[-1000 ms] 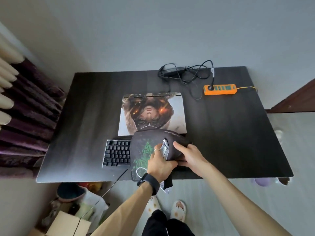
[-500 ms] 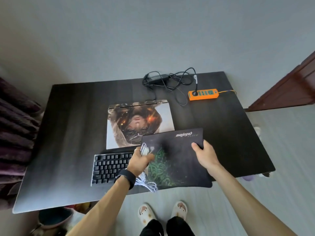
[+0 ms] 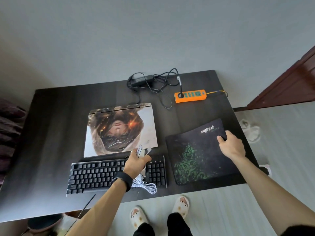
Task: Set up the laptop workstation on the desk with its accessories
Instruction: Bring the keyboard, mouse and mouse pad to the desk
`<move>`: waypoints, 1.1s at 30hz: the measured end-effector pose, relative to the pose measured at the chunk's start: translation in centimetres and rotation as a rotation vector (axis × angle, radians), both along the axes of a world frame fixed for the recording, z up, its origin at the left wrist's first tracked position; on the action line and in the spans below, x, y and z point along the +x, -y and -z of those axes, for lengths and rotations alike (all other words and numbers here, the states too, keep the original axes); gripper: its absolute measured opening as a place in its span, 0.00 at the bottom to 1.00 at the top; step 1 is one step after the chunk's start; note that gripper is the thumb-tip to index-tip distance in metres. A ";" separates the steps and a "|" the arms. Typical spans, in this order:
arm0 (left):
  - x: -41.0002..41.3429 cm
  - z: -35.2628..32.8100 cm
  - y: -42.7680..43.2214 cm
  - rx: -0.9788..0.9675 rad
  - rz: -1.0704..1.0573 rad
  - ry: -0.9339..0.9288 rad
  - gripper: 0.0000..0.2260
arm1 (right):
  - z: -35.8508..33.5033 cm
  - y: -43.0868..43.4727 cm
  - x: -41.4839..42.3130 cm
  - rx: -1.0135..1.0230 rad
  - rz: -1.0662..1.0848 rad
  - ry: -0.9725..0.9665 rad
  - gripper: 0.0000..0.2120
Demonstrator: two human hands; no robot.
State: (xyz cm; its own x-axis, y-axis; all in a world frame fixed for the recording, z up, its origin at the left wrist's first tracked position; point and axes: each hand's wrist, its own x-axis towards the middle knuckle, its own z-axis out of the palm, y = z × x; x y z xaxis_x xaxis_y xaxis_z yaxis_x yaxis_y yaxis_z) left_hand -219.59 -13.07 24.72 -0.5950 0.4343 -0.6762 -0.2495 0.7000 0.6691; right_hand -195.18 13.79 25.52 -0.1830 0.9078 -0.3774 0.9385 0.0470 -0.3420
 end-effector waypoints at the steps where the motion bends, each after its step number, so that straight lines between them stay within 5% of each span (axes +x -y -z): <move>1: 0.3 0.1 -0.6 -0.015 -0.012 -0.007 0.26 | 0.3 -1.0 0.4 -0.010 -0.001 0.010 0.21; 10: 3.1 1.4 -4.5 -0.092 -0.043 -0.065 0.26 | 4.5 -3.4 2.9 -0.084 0.092 -0.039 0.19; 16: 5.3 2.0 -5.9 -0.105 -0.023 -0.070 0.19 | 8.3 0.7 6.1 -0.012 -0.075 0.156 0.43; 20: 5.7 2.3 -6.0 -0.123 0.007 -0.083 0.15 | 10.8 3.9 6.9 -0.197 -0.310 0.285 0.52; 26: 5.5 2.3 -5.2 -0.174 0.022 -0.148 0.20 | 10.9 4.9 6.2 -0.213 -0.349 0.341 0.55; 33: 5.2 1.5 -4.4 -0.220 0.160 -0.226 0.37 | 11.1 7.2 6.0 -0.147 -0.318 0.320 0.53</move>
State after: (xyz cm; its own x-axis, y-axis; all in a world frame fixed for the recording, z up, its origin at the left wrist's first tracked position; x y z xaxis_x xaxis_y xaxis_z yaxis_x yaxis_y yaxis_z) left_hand -214.43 -8.68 23.27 -0.6765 0.3925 -0.6230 0.0118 0.8517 0.5239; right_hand -189.15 6.63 14.37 -0.2965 0.7584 -0.5804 0.9448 0.3215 -0.0625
